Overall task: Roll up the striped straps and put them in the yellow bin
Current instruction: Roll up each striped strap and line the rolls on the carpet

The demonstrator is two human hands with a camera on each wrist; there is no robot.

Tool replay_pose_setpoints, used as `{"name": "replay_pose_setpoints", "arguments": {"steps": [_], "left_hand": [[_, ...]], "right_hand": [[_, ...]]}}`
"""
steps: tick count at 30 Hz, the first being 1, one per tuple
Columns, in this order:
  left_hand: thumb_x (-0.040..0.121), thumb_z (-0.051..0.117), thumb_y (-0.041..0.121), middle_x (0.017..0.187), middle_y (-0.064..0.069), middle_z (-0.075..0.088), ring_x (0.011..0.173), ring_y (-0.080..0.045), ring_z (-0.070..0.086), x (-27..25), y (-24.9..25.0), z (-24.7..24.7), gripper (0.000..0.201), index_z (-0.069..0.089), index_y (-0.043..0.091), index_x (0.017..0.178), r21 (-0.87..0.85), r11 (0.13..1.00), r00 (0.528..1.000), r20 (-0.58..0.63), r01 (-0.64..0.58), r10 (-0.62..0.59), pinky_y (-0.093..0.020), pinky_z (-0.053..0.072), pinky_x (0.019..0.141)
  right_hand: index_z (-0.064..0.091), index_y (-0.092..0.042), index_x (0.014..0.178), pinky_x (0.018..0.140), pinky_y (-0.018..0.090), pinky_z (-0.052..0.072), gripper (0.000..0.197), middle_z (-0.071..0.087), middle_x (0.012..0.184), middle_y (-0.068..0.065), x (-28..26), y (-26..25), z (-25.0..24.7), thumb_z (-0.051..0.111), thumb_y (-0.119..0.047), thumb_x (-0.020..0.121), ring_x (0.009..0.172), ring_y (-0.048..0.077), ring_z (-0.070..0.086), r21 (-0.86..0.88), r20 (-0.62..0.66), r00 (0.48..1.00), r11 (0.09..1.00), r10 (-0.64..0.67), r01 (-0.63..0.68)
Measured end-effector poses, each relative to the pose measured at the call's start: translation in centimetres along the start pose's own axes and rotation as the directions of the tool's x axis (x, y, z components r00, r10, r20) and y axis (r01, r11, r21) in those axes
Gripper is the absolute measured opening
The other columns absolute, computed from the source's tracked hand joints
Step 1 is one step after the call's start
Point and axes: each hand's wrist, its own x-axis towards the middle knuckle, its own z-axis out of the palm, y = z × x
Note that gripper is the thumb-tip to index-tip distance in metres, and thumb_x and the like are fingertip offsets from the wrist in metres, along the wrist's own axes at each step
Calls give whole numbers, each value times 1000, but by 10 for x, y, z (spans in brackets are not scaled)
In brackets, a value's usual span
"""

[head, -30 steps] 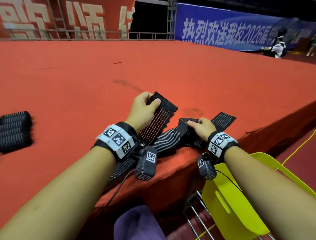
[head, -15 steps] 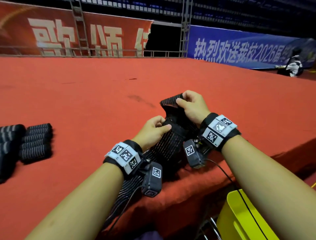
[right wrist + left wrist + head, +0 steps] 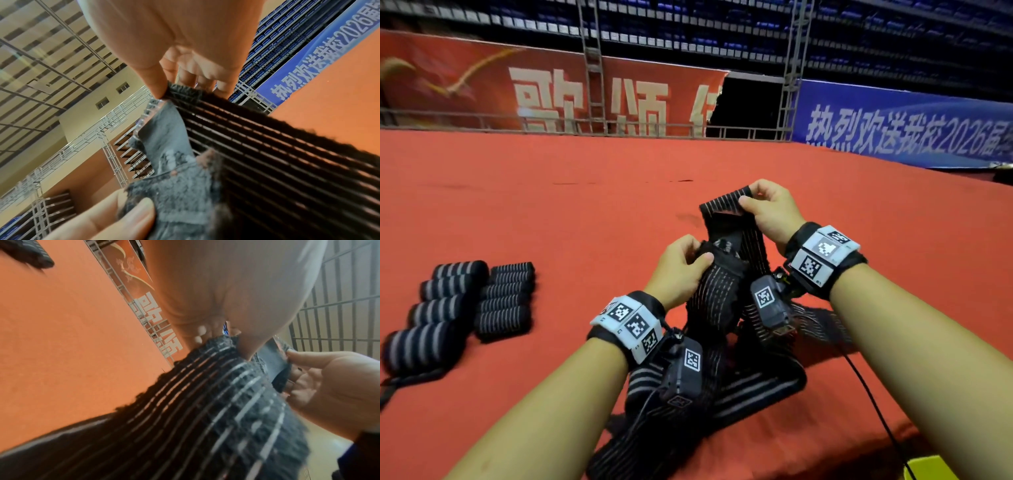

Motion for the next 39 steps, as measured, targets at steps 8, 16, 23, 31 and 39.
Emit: {"name": "replay_pose_setpoints", "arguments": {"steps": [8,16,23,31,39], "left_hand": [[94,59,14,68,1,41,64,-15,37,-6,0,-75,32,38,18,71,84,996,994,-109,-22,31,-32,33,61],[95,58,16,69,5,42,65,-13,37,-48,-9,-115,29,40,18,72,193,980,989,-125,-52,77,-34,33,62],[96,57,21,72,2,50,65,-14,43,-58,-28,-133,23,46,16,76,162,982,984,-168,94,-67,-34,36,63],[98,53,14,76,-3,52,67,-12,46,-43,19,-143,18,49,11,81,-14,999,936,-349,39,-41,-29,37,63],[95,60,10,71,-2,54,59,-9,50,-43,63,-133,24,49,15,74,-219,974,972,-211,56,-103,-23,40,52]], "right_hand": [[46,-19,61,62,37,47,33,53,64,1,29,-10,61,59,-3,86,64,19,51,-47,-78,997,999,9,-13],[40,-16,64,64,29,33,28,52,80,7,31,-9,84,53,-8,87,75,21,45,-140,-333,937,977,104,-159],[43,-18,65,54,27,38,31,49,69,4,23,-18,81,55,-4,90,73,19,48,-140,-90,995,988,44,-56],[46,-15,76,64,31,44,23,51,79,7,-10,-64,80,49,1,92,71,16,51,152,114,992,987,-61,43],[48,-14,77,74,33,43,24,50,84,11,-45,-92,78,50,4,93,78,19,47,127,284,933,973,-221,192]]}}
